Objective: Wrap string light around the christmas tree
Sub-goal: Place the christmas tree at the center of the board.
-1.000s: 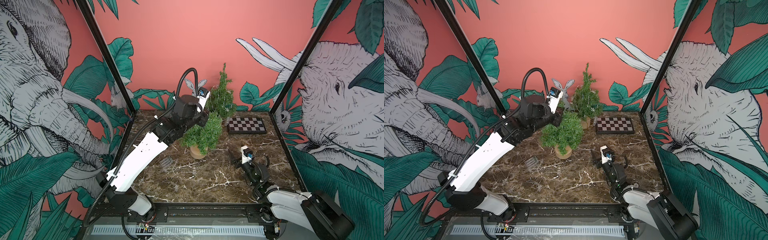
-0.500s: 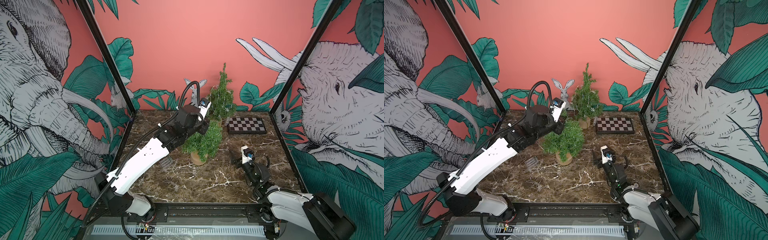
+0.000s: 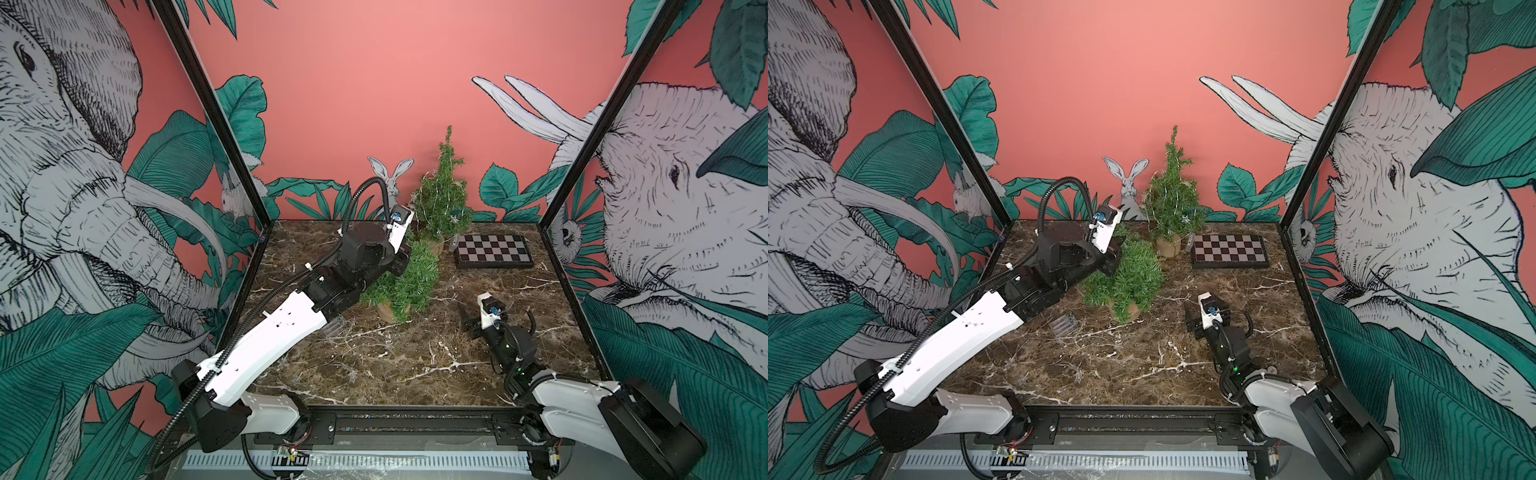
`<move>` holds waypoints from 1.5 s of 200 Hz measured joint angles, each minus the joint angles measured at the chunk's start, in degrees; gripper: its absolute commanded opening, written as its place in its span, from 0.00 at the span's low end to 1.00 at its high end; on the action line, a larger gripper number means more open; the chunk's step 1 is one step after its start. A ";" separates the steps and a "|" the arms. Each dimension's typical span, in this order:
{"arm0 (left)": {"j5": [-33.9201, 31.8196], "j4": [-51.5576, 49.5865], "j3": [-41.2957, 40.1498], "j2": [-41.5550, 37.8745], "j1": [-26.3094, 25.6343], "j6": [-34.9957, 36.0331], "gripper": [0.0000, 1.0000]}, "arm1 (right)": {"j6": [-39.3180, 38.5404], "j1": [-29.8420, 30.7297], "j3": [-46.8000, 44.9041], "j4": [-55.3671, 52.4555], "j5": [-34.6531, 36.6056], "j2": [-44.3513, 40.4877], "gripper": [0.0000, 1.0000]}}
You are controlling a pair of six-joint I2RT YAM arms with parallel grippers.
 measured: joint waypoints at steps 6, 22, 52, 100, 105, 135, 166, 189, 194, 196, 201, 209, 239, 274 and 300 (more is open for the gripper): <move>0.00 0.83 -0.42 0.00 0.00 0.02 0.22 | -0.15 -0.02 0.00 0.02 0.00 0.09 0.83; -0.17 2.23 -1.81 -0.90 0.00 0.28 0.32 | -0.52 -0.02 0.00 0.17 0.09 -0.07 0.83; -0.57 2.62 -3.76 -4.66 0.00 -0.15 0.59 | -1.27 0.00 0.00 -0.68 0.24 -1.29 0.83; -1.57 0.35 -1.70 -9.55 0.00 1.55 0.76 | -2.05 -0.02 0.00 -1.07 0.42 -1.46 0.83; -1.70 -0.02 -1.38 -9.88 0.00 1.77 0.77 | -2.14 -0.02 0.00 -1.05 0.42 -1.42 0.83; -3.37 -2.73 0.02 -12.20 0.00 2.64 0.76 | -2.40 -0.02 0.00 -0.96 0.44 -0.35 0.83; -7.65 -5.97 -0.66 -17.09 -0.04 0.72 0.59 | -2.40 -0.02 0.00 -0.98 0.76 -0.11 0.83; -11.39 -9.38 -4.22 -24.55 -0.04 -3.98 0.55 | -2.29 -0.02 0.44 -2.71 1.31 -1.22 0.82; -12.26 -10.54 -5.27 -26.38 -0.04 -5.18 0.55 | -2.19 0.00 0.72 -3.26 1.49 -1.49 0.82; -12.55 -10.88 -5.70 -27.32 -0.04 -5.92 0.55 | -2.19 -0.02 0.85 -3.48 1.53 -1.57 0.82; -13.46 -12.11 -6.88 -29.24 -0.04 -7.23 0.54 | -2.16 -0.02 1.14 -3.82 1.75 -1.73 0.82; -15.13 -14.19 -8.81 -32.46 -0.04 -9.64 0.54 | -2.14 -0.02 1.53 -4.22 2.12 -1.88 0.82; -22.71 -23.58 -15.21 -42.86 -0.04 -19.37 0.52 | -1.92 -0.02 1.77 -4.48 3.02 -2.10 0.82; -28.44 -35.10 -24.55 -47.50 -0.04 -34.80 0.55 | -1.66 -0.02 1.77 -4.61 4.09 -1.95 0.82; -26.80 -40.63 -32.57 -44.33 -0.04 -47.15 0.57 | -1.29 -0.02 1.77 -3.56 4.31 -0.20 0.82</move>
